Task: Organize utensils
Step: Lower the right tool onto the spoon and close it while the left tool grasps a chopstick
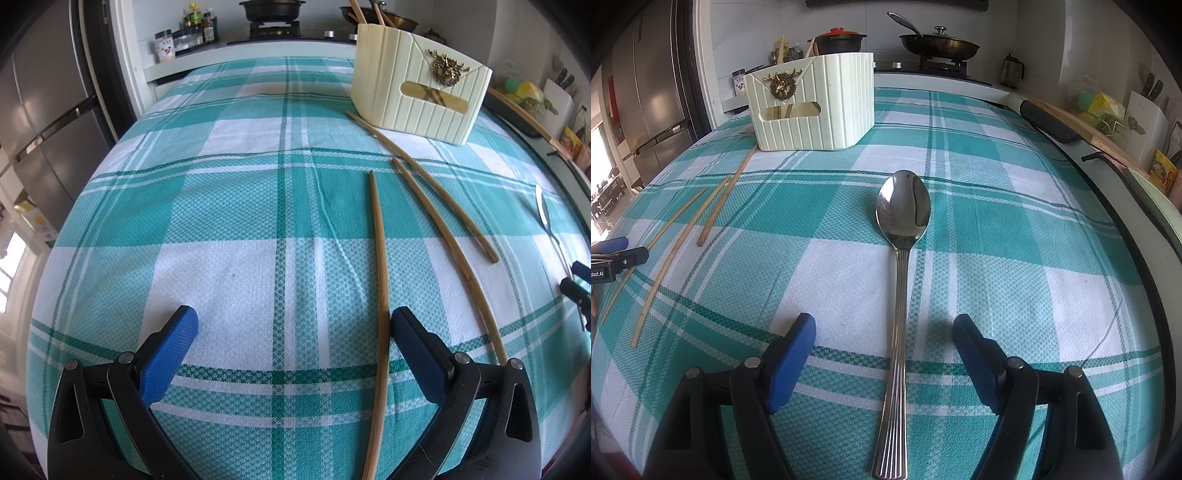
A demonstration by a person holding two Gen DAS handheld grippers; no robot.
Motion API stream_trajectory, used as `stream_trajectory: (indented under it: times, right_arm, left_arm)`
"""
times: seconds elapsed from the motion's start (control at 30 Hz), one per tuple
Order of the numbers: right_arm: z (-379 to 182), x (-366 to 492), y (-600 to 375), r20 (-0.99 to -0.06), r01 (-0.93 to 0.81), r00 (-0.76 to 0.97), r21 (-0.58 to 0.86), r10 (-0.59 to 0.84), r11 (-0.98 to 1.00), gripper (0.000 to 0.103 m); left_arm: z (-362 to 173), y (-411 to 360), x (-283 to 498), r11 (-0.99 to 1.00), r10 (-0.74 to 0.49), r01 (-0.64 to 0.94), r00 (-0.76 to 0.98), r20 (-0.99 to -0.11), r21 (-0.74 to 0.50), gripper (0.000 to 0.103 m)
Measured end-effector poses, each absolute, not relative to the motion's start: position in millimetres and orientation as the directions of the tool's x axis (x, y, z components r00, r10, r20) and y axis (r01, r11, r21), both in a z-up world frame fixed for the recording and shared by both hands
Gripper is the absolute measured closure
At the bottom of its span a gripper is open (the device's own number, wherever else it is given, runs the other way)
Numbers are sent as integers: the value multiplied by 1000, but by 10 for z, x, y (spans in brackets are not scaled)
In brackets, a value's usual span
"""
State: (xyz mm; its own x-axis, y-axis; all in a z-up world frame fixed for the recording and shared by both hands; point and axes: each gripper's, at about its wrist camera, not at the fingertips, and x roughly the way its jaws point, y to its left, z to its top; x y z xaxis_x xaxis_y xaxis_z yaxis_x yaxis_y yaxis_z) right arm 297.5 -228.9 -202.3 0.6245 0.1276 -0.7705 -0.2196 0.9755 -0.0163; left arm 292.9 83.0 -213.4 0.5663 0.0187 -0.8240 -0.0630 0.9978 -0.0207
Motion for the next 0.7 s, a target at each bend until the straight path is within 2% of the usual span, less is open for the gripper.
stream_trajectory:
  times: [0.17, 0.43, 0.47, 0.5, 0.6, 0.7]
  right_arm:
    - [-2023, 2976, -2289, -771, -220, 624, -16, 128, 975, 24]
    - [-1984, 2957, -2310, -805, -286, 572, -14, 158, 958, 24]
    - [-1975, 2963, -2328, -816, -301, 554, -13, 164, 954, 25]
    - [-1965, 2972, -2350, -826, -307, 540, -13, 163, 952, 25]
    - [-1957, 3076, -2405, -841, -300, 523, -27, 141, 954, 25]
    - [-1947, 3283, -2351, -847, -301, 514, -31, 135, 953, 25]
  left_arm:
    - [-2127, 837, 2910, 999, 1, -44, 554, -832, -28, 1]
    - [-2030, 757, 3107, 992, -111, 106, 465, -878, -69, 2]
    - [-2030, 723, 3147, 989, -118, 129, 459, -881, -66, 4]
    - [-2042, 686, 3193, 988, -114, 147, 453, -884, -52, 9]
    - [-2067, 582, 3326, 982, -92, 186, 456, -885, -6, 13]
    - [-2033, 509, 3447, 978, -102, 207, 448, -888, -8, 24]
